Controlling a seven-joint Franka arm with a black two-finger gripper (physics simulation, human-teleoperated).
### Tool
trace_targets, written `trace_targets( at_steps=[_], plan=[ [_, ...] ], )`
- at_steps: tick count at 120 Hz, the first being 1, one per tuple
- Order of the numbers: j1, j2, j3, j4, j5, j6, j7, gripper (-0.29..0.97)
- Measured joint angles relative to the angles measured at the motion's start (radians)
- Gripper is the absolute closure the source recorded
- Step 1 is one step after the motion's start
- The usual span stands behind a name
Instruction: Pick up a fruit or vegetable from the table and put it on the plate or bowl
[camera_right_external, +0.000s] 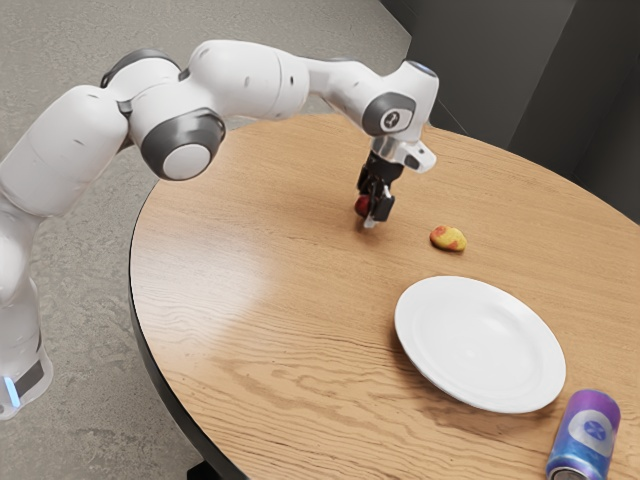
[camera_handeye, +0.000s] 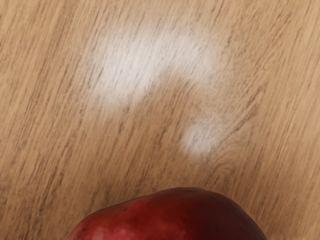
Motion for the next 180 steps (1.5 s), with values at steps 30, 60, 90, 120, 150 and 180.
trace_targets(
  at_steps=[30, 60, 90, 120, 150, 180],
  plan=[
    [-0.002, -0.021, -0.012, 0.041, -0.001, -0.003, 0.001, 0.40],
    [-0.010, -0.024, -0.061, 0.128, 0.001, -0.013, 0.003, 0.39],
    [-0.010, -0.008, -0.124, 0.200, 0.002, -0.003, 0.003, 0.39],
    [-0.021, -0.003, -0.205, 0.235, 0.007, 0.017, 0.001, 0.40],
    [-0.119, 0.002, -0.230, 0.244, 0.009, 0.047, -0.003, 0.40],
    [-0.170, 0.039, -0.294, 0.243, 0.010, 0.095, -0.011, 0.39]
  ],
)
